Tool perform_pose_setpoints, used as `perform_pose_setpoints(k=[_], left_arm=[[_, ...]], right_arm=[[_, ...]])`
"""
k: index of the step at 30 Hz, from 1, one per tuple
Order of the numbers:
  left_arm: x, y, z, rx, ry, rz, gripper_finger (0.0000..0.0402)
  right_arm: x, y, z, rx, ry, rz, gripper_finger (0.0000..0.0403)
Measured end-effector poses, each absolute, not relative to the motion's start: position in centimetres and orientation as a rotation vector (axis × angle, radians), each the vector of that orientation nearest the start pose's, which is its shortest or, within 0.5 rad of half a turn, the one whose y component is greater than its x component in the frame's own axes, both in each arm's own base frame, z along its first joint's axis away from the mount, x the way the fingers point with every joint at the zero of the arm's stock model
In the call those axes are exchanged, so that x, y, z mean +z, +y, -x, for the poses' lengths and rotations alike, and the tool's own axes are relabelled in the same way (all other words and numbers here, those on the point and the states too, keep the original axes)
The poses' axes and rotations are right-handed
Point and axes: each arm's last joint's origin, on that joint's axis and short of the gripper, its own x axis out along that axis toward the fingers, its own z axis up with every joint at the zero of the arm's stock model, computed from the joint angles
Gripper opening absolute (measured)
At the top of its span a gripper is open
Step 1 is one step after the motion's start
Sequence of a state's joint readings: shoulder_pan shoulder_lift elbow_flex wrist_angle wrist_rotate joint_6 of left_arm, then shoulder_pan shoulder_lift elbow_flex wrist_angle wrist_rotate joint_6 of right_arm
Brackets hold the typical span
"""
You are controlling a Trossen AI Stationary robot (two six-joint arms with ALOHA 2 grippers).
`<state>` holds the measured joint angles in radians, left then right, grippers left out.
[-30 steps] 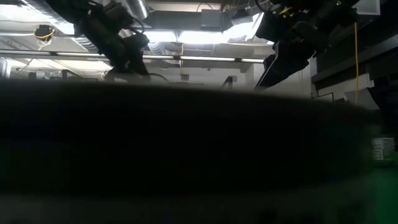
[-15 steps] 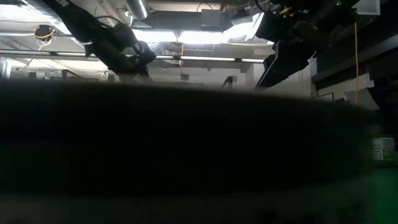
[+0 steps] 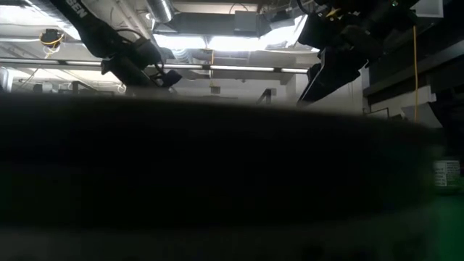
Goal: Stack canned seafood by type on shelf
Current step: Stack the yellow blue tuna can on top of the other yellow blue tuna can on the shelf
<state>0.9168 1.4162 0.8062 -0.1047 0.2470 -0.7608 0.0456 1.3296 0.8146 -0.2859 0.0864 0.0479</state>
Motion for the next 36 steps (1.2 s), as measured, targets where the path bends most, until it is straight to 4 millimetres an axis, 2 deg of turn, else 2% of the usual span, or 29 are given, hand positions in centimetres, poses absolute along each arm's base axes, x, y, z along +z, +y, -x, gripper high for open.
perform_pose_setpoints(k=[12,23,36], left_arm=[[21.37,22.57,-18.11,0.851,0.305,1.089,0.0139],[21.30,22.70,-17.93,0.929,0.299,1.062,0.0139],[21.04,22.36,-17.83,0.947,0.309,1.158,0.0139]], right_arm=[[22.21,0.97,-26.68,-0.057,0.798,0.008,0.0262],[22.21,0.97,-26.68,-0.057,0.798,0.009,0.0262],[22.21,0.97,-26.68,-0.057,0.798,0.009,0.0262]])
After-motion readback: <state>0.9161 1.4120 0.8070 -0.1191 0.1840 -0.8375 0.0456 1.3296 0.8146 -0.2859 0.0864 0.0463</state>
